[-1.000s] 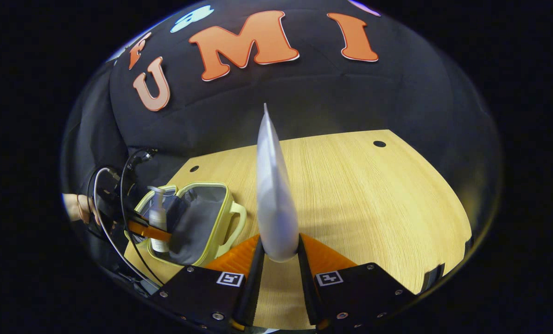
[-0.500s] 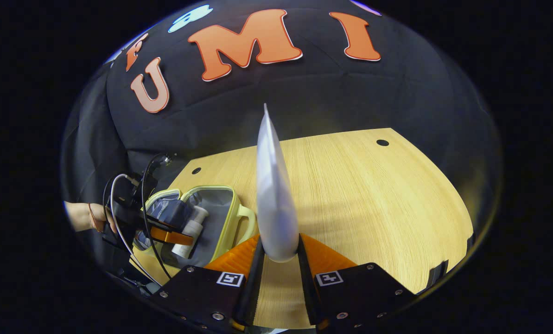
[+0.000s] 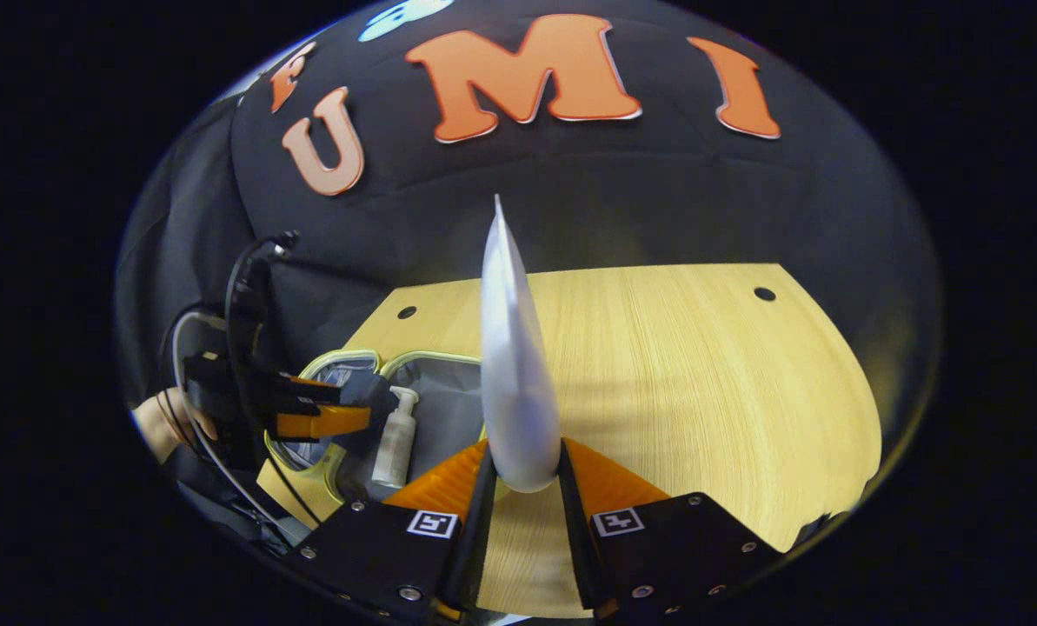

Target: First open the suitcase, pack the skin care products into it, and then close the suitcase.

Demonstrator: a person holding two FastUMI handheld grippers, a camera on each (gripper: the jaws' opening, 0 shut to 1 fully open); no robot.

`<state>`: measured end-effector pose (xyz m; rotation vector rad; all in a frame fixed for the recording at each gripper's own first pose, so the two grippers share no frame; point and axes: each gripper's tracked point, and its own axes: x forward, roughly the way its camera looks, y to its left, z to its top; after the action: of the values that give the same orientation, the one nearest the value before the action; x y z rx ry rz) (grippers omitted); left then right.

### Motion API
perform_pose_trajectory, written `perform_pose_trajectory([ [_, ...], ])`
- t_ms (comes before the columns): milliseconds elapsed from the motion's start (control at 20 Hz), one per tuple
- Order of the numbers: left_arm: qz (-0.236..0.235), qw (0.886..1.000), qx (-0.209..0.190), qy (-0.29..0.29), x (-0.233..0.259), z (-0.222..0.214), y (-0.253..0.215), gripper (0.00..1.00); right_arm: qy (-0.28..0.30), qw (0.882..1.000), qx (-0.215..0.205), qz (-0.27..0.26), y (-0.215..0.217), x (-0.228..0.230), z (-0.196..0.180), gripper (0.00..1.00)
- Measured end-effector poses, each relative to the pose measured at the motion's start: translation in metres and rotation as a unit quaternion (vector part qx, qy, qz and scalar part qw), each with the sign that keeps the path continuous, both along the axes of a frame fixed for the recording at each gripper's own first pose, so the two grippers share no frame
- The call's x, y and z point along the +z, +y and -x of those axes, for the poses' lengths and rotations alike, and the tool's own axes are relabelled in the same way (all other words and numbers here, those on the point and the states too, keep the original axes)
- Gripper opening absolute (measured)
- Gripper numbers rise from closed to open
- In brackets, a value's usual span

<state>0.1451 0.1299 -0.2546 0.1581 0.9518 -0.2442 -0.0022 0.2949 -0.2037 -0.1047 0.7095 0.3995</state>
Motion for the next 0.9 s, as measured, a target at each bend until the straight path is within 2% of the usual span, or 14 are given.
perform_pose_trajectory([
  [300, 0.068, 0.990, 0.048, -0.117, 0.074, 0.000, 0.035, 0.99, 0.061, 0.996, 0.047, 0.039, 0.059, -0.008, 0.003, 0.42],
  [500, 0.104, 0.977, 0.088, -0.164, 0.109, 0.009, 0.078, 0.99, 0.139, 0.986, 0.070, 0.068, 0.094, -0.049, 0.016, 0.42],
  [650, 0.076, 0.971, 0.106, -0.201, 0.135, 0.019, 0.124, 0.99, 0.203, 0.971, 0.082, 0.095, 0.105, -0.077, 0.029, 0.42],
  [750, 0.051, 0.970, 0.109, -0.210, 0.133, 0.027, 0.146, 0.99, 0.242, 0.960, 0.084, 0.113, 0.110, -0.097, 0.035, 0.42],
  [900, 0.047, 0.971, 0.115, -0.206, 0.124, 0.033, 0.165, 0.99, 0.298, 0.942, 0.085, 0.127, 0.121, -0.129, 0.045, 0.43],
])
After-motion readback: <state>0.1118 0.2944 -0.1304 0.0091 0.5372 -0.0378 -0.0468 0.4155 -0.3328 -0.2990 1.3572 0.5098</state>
